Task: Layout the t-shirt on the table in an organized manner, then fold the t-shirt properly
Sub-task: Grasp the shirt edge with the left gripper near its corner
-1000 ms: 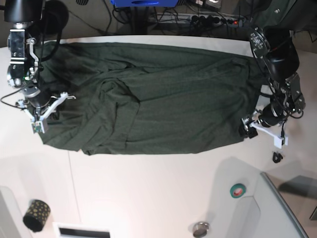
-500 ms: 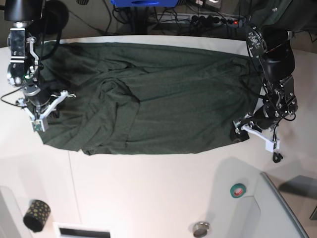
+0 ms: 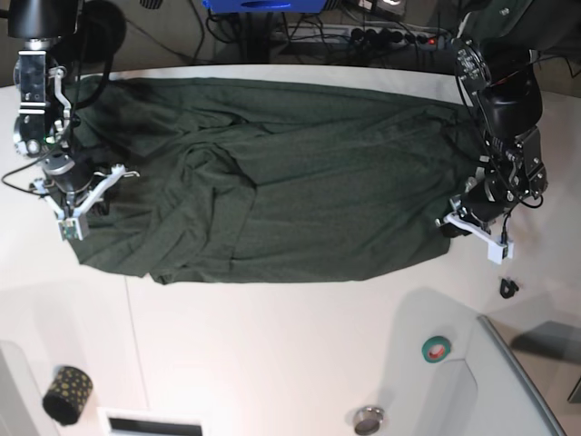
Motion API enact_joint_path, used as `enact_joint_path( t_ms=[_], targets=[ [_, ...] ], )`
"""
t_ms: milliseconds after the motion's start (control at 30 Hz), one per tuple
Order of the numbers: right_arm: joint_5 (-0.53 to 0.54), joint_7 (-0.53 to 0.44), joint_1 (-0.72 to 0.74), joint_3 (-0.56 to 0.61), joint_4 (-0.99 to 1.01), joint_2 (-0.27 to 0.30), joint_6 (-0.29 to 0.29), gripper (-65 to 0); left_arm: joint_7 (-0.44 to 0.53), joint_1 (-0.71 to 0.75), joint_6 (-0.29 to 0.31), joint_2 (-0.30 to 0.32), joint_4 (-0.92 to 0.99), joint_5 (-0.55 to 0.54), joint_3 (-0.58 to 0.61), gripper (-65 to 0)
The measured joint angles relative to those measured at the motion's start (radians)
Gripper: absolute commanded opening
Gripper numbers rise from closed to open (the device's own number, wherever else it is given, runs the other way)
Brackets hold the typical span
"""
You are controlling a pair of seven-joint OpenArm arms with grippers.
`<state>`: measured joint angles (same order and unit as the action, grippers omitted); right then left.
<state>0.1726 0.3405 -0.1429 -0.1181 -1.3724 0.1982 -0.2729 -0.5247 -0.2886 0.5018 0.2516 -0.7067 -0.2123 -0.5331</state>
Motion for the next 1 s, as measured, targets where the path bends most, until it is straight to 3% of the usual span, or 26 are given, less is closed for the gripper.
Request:
enact_joint_path(
  t_ms=[467,633,1000],
  targets=[
    [0.0,0.001,-0.002,0.003,0.0,-0.001,0.0,-64.8,-0.128,0.233,-0.012,-0.05,-0.551,0.036,0.018,-65.0],
    [0.0,0.0,-0.002,0.004,0.0,-0.003,0.0,-64.8,-0.175,0.326,-0.011,-0.063,-0.708,0.043,0.119,-65.0],
    [0.0,0.0,-0.002,0.004,0.0,-0.003,-0.003,-64.8,-0.183,0.568,-0.008,-0.066,-0.879,0.043,0.223,-65.0]
  ],
)
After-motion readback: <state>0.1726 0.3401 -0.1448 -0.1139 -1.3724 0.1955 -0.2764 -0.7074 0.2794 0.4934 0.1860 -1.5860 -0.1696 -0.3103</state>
